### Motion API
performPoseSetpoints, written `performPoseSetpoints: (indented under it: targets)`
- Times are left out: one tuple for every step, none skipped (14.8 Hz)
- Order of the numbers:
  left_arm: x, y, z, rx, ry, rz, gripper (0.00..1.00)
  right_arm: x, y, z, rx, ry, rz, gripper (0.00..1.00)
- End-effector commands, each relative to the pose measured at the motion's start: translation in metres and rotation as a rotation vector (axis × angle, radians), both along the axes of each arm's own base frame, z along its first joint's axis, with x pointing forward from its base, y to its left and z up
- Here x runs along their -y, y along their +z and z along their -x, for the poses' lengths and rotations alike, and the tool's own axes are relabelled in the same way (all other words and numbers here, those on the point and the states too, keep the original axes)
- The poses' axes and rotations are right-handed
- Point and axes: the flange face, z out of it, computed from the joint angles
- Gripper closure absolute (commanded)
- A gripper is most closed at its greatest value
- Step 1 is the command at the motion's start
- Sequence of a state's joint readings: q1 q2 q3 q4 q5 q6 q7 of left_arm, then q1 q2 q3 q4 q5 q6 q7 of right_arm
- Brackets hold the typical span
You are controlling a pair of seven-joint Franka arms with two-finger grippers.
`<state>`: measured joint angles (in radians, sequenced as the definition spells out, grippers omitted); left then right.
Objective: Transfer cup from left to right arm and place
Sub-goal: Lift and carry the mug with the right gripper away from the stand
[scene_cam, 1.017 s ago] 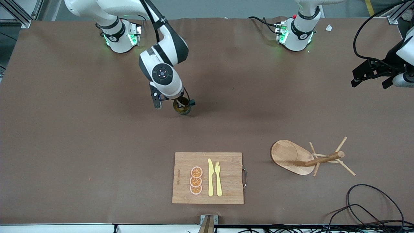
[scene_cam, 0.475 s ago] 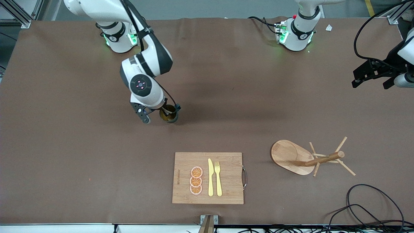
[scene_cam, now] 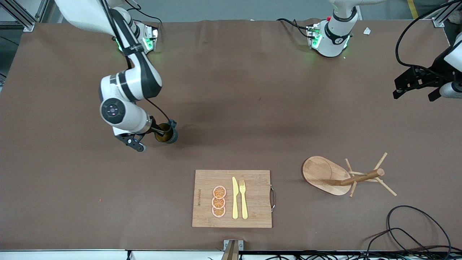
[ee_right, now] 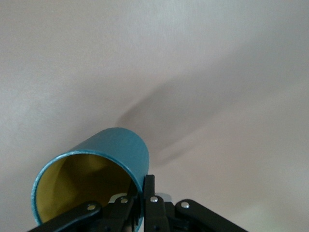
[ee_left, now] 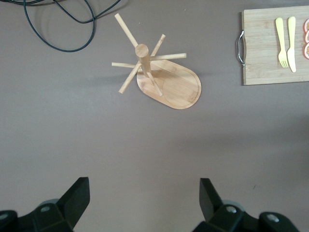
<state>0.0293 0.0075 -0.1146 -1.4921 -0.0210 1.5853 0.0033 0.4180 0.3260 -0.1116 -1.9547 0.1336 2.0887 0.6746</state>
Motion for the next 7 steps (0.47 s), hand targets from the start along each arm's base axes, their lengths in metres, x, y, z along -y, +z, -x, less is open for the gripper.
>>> performPoseSetpoints:
  targets:
    - [-0.003,0.004,-0.004,0.007,-0.012,-0.023,0.00,0.051,0.016,0.011,0.010,0.220,-0.064,1.00]
    - [-0.003,0.004,-0.004,0.008,-0.012,-0.023,0.00,0.074,0.018,0.009,0.014,0.284,-0.078,1.00]
    - [-0.003,0.005,-0.003,0.008,-0.012,-0.023,0.00,0.092,0.021,0.007,0.018,0.361,-0.090,1.00]
    - [-0.002,0.005,-0.003,0.007,-0.015,-0.023,0.00,0.111,0.022,0.005,0.020,0.444,-0.102,1.00]
    - [-0.002,0.005,-0.003,0.005,-0.015,-0.023,0.00,0.130,0.025,0.002,0.029,0.519,-0.109,1.00]
    - [-0.002,0.004,-0.003,0.004,-0.014,-0.023,0.00,0.151,0.025,0.000,0.030,0.587,-0.117,1.00]
    - [-0.003,0.004,-0.003,0.004,-0.012,-0.023,0.00,0.165,0.025,-0.001,0.032,0.661,-0.126,1.00]
